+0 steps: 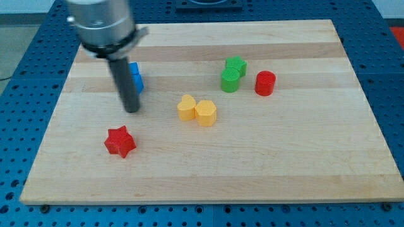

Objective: Move the red star to the red circle

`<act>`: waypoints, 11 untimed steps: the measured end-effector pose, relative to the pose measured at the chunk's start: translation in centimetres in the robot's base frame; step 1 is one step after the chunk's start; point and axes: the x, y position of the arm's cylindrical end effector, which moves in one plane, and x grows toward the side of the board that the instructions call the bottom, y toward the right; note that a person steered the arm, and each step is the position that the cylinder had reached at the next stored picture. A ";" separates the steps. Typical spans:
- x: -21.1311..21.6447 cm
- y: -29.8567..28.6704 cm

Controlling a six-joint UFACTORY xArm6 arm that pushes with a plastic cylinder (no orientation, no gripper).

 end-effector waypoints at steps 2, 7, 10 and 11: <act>7.5 -5.7; 7.7 4.3; 5.4 6.2; 6.3 8.5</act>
